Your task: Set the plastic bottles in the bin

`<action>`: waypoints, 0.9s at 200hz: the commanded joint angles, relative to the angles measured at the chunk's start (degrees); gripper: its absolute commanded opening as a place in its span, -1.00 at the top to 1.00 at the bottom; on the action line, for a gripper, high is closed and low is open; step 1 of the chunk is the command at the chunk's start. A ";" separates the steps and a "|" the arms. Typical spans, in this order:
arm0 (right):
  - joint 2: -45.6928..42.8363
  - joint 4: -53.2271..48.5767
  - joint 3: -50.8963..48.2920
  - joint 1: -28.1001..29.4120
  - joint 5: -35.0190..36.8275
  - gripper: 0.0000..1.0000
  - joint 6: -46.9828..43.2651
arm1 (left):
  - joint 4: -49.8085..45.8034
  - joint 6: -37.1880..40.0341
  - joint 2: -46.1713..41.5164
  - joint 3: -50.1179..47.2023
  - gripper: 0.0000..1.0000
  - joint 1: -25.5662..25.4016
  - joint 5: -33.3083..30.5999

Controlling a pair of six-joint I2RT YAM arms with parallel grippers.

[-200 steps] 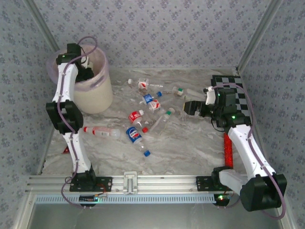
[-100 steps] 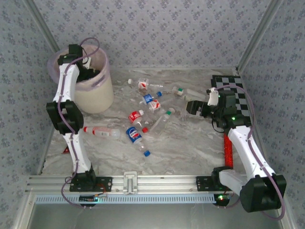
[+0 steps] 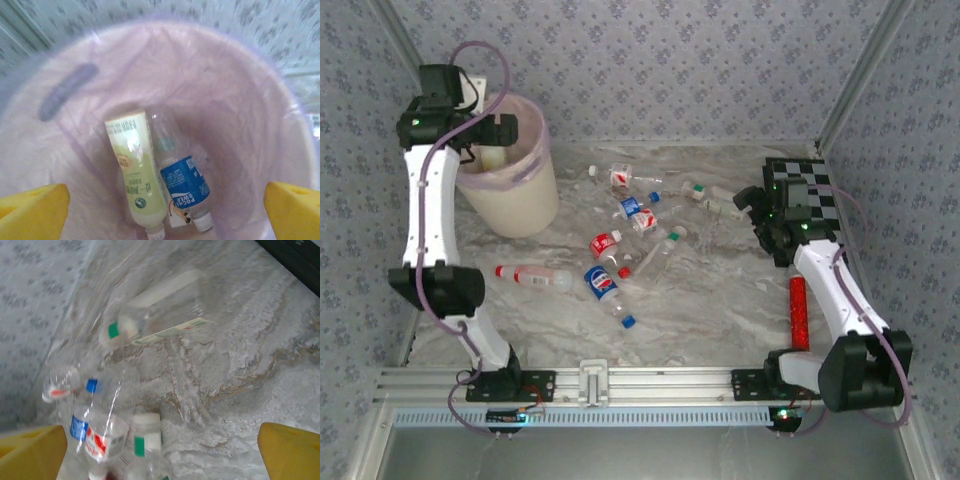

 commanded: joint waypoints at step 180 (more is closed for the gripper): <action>40.09 -1.16 25.80 1.21 7.15 -1.00 35.57 | 40.08 -20.96 -32.44 -61.75 -0.96 -48.64 -14.86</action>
